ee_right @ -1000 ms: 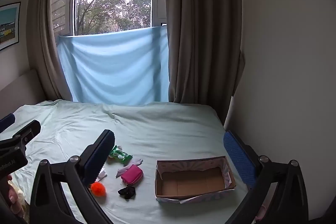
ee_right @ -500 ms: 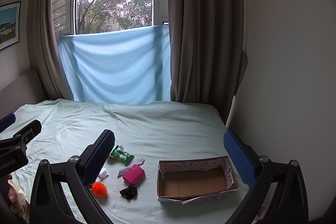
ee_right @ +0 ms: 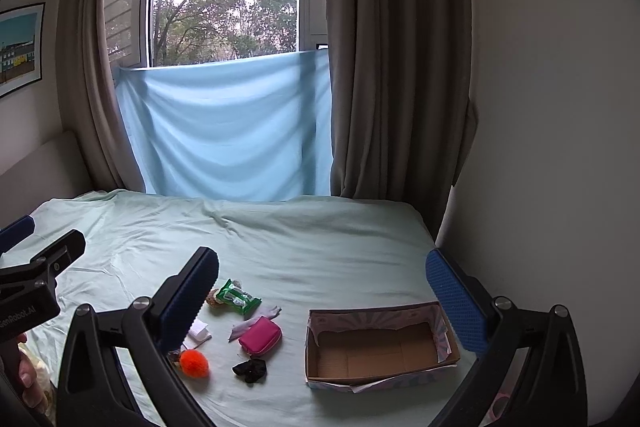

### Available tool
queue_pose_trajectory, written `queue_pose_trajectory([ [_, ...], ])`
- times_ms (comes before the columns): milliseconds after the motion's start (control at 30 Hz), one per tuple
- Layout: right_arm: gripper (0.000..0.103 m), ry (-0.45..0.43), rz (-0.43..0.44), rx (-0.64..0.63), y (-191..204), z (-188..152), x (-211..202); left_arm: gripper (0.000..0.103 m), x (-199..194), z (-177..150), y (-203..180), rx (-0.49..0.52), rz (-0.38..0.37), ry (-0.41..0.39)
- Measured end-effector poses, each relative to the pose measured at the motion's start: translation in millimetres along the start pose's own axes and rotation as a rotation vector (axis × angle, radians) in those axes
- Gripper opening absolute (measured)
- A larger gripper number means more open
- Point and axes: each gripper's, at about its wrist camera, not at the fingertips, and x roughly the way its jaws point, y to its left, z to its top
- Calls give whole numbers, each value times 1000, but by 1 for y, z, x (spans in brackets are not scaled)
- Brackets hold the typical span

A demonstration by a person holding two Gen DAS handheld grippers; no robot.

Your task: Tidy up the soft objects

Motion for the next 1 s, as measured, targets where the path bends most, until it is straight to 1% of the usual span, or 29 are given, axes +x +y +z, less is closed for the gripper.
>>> queue_pose_trajectory([
  [1000, 103, -2, -5, 28, -5, -3, 0, 102, 7, -1, -3, 3, -7, 6],
])
